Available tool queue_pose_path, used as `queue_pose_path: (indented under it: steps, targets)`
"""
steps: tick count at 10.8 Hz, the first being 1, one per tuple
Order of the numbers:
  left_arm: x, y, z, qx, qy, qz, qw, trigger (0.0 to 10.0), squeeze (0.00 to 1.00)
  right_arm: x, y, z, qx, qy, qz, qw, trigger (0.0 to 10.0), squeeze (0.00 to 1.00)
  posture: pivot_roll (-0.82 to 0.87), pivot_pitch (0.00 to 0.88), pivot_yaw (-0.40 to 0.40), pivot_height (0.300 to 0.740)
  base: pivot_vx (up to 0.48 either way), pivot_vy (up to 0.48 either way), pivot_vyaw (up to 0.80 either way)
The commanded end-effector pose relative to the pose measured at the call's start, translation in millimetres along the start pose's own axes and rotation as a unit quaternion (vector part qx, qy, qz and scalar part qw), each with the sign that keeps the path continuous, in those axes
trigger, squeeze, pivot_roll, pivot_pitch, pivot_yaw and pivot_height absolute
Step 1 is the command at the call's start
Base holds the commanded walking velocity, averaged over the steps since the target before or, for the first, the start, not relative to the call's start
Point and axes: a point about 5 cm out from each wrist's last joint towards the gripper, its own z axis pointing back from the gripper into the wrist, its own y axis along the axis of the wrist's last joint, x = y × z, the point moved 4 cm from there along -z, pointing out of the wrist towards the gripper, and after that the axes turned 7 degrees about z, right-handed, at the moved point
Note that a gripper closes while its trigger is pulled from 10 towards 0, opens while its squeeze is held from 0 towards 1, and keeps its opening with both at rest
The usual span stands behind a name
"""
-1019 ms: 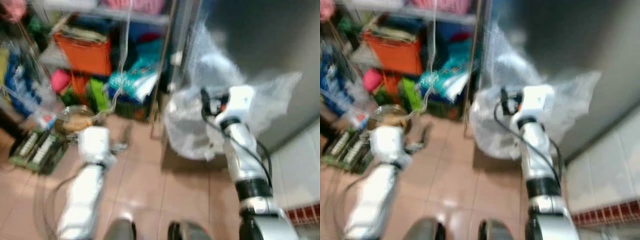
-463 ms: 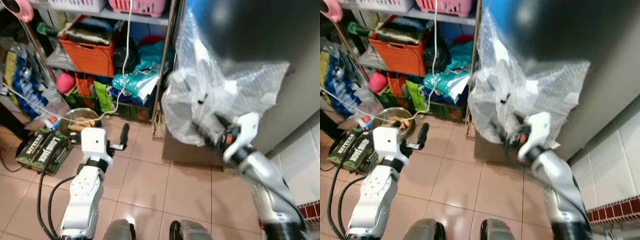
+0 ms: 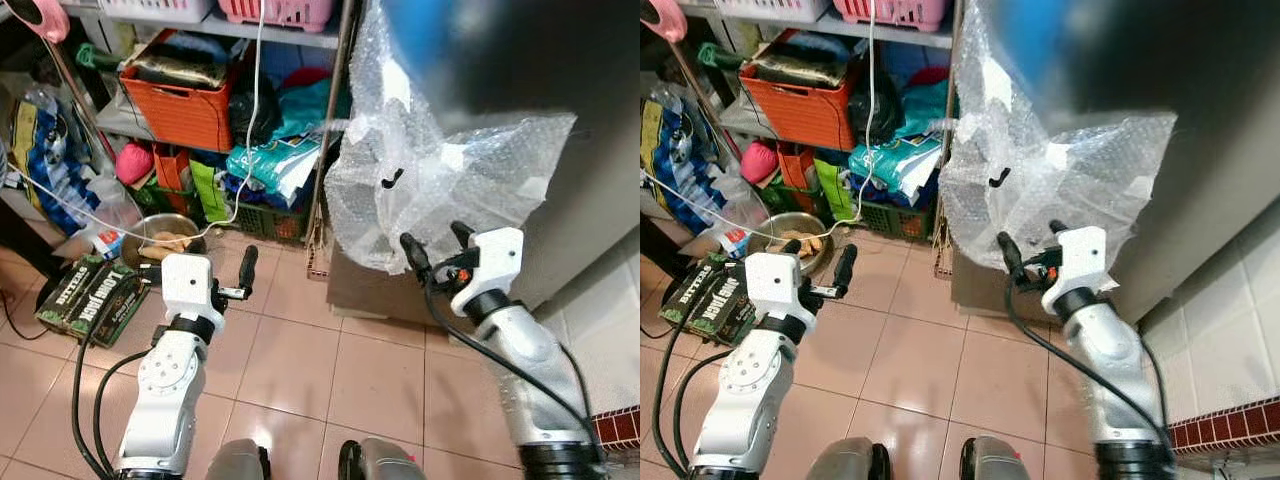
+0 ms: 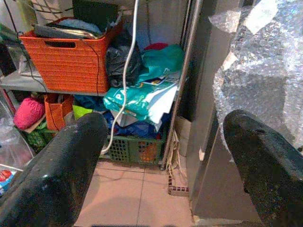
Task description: Restocking fridge
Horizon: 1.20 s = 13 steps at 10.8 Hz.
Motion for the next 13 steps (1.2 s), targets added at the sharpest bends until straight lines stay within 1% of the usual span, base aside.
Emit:
queue_pose_path:
  steps: [1, 3, 4, 5, 8, 10, 11, 12, 13]
  targets:
    - [-3.3, -2.7, 0.0, -0.009, 0.005, -0.008, 1.0, 10.0, 0.0, 4.0, -5.2, 2.5, -0.009, -0.024, 0.01, 1.0, 10.0, 0.0, 0.06, 0.101, 0.016, 0.74, 0.0, 0.0, 0.0]
    - [-7.1, 1.3, 0.4, -0.005, 0.01, -0.015, 1.0, 10.0, 0.0, 7.9, -9.7, 5.9, -0.019, -0.068, 0.013, 0.997, 10.0, 0.0, 0.06, 0.11, 0.031, 0.74, 0.0, 0.0, 0.0]
    - [-7.1, -1.9, 2.0, -0.013, 0.016, -0.016, 1.0, 10.0, 0.0, 9.7, -18.3, 9.7, -0.033, -0.085, 0.011, 0.996, 10.0, 0.0, 0.06, 0.108, 0.033, 0.74, 0.0, 0.0, -0.8]
    - [-6.1, -4.5, 3.0, -0.019, 0.016, -0.017, 1.0, 10.0, 0.0, 9.9, -21.1, 11.2, -0.037, -0.092, 0.01, 0.995, 10.0, 0.0, 0.06, 0.105, 0.034, 0.74, 0.0, 0.0, -0.8]
    - [6.3, -16.0, 7.4, -0.035, 0.004, 0.009, 0.999, 10.0, 0.0, 13.3, -24.7, 14.1, -0.037, -0.116, 0.011, 0.993, 10.0, 0.0, 0.05, 0.057, 0.041, 0.74, 0.0, 0.0, -0.8]
    - [7.0, -20.8, 8.9, -0.041, 0.006, 0.011, 0.999, 10.0, 0.0, 14.0, -27.6, 13.9, -0.038, -0.125, 0.009, 0.991, 10.0, 0.0, 0.04, 0.042, 0.048, 0.74, 0.0, 0.0, -0.8]
    - [7.3, -25.2, 6.6, -0.046, 0.007, 0.012, 0.999, 10.0, 0.0, 10.5, -28.1, 10.6, -0.035, -0.126, 0.005, 0.991, 10.0, 0.0, 0.03, 0.021, 0.056, 0.74, 0.0, 0.0, -0.8]
    - [8.2, -25.4, 5.5, -0.046, 0.006, 0.012, 0.999, 10.0, 0.0, 10.6, -28.2, 10.1, -0.034, -0.127, 0.006, 0.991, 10.0, 0.0, 0.03, 0.019, 0.058, 0.74, 0.0, 0.0, -0.8]
    - [15.5, -20.5, -1.5, -0.036, -0.004, 0.015, 0.999, 10.0, 0.0, 12.8, -25.8, 7.4, -0.025, -0.135, 0.004, 0.991, 10.0, 0.0, 0.02, 0.0, 0.062, 0.74, 0.0, 0.0, -0.4]
